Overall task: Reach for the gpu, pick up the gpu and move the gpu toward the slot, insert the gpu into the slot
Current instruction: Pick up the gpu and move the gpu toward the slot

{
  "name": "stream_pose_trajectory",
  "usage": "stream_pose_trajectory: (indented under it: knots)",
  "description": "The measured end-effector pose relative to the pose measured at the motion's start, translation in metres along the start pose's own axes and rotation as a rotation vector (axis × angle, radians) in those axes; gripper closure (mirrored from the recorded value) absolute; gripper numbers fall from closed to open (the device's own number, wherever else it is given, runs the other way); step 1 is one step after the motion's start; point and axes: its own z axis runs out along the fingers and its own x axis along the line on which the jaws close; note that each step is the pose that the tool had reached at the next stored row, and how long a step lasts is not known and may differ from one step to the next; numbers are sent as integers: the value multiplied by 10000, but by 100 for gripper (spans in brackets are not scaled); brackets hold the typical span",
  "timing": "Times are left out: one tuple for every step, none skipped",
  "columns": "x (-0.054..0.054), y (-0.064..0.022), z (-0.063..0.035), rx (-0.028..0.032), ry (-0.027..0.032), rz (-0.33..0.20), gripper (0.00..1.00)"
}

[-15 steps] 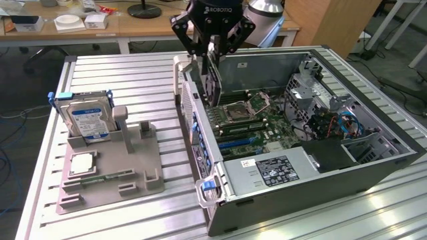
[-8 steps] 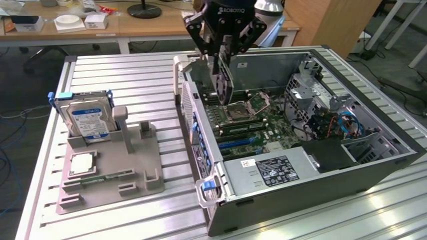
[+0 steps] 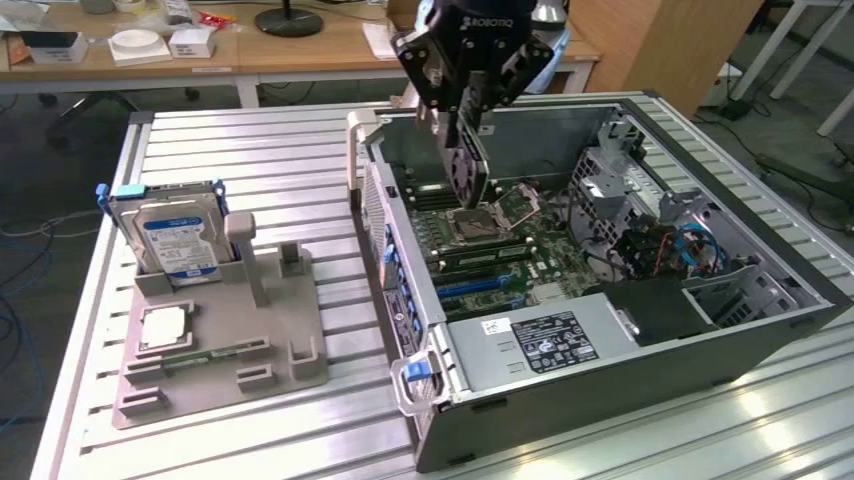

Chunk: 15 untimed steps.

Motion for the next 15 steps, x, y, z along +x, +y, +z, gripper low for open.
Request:
stream_pose_trajectory:
  knots:
    - [-29, 0, 1, 1, 0, -5, 74]
    - [-55, 0, 2, 0, 0, -9, 74]
    - [-79, 1, 3, 0, 0, -13, 74]
    - [-102, 1, 4, 0, 0, -17, 74]
    - [-123, 1, 5, 0, 0, -19, 74]
    - [-143, 1, 5, 0, 0, -22, 74]
    - [-165, 1, 6, 1, 1, -24, 74]
    - [-188, 2, 7, 0, 0, -28, 74]
    - [-213, 2, 8, 0, 0, -33, 74]
    - [-234, 2, 8, 0, 0, -37, 74]
    - [-252, 2, 9, 0, 0, -41, 74]
    - [-272, 2, 9, 0, 0, -46, 74]
    - [-296, 2, 10, 0, 0, -56, 74]
    - [-317, 3, 11, 1, 1, -67, 74]
    - [-335, 3, 11, 1, 1, -76, 74]
